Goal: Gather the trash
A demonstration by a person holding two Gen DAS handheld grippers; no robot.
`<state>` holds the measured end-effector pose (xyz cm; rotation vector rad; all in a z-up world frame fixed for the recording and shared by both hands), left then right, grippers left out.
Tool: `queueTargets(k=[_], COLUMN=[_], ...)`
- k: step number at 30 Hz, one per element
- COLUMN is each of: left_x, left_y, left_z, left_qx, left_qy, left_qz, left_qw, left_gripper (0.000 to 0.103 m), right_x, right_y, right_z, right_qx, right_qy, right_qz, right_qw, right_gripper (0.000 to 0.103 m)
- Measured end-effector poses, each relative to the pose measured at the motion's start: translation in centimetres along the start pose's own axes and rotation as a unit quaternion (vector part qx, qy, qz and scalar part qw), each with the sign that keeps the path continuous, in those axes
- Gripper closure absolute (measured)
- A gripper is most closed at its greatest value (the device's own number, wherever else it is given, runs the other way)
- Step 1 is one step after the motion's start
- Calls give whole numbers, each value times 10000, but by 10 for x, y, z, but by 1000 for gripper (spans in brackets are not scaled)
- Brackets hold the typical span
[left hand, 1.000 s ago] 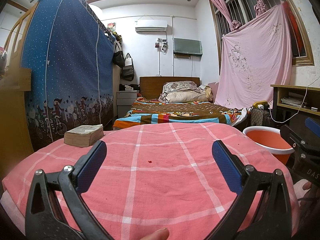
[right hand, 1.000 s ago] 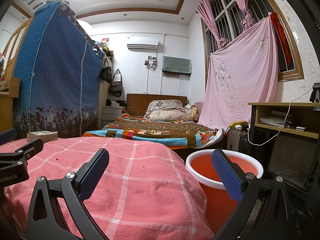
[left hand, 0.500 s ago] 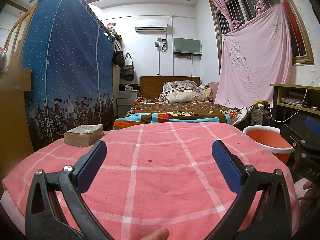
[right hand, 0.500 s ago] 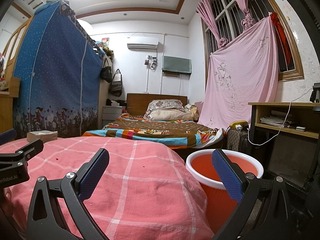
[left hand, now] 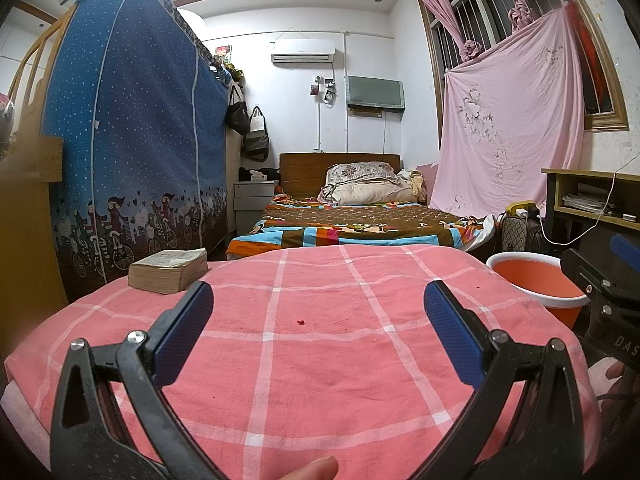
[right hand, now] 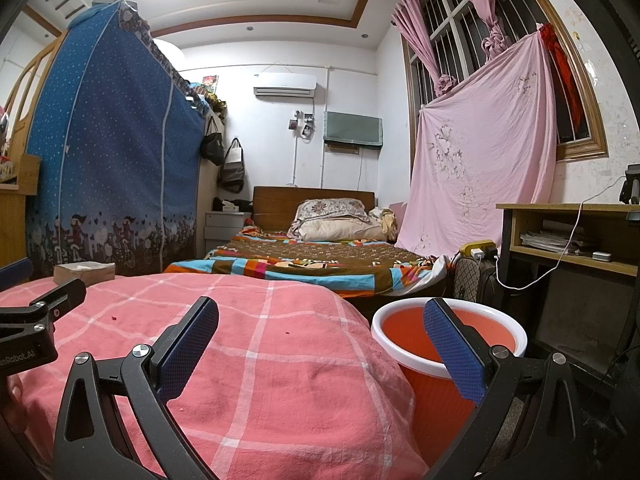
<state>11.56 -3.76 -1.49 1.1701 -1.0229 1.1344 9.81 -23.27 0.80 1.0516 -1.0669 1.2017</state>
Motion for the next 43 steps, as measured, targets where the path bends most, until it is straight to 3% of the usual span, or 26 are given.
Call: queueTargets(k=[43], left_x=[-6], left_y=[-4], left_z=[-14], left_qx=[-92], left_qy=[-12], left_qz=[-203], left_qw=[9998], left_gripper=[15], right_x=[-1], right_y=[1], right_z=[-4], right_qx=[-1], right_qy=[13], right_qz=[-19], right_qw=[10000], right_gripper=[0])
Point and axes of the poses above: each gripper's, at about its wrist camera, not at the fingertips, and y roughly against the way its jaws point, z to its right, x to its top, the point moved 10 cm from there along -y, roughly the way its jaws point, and after that the axes turned 7 degrees about y, right-handed, at the moved point
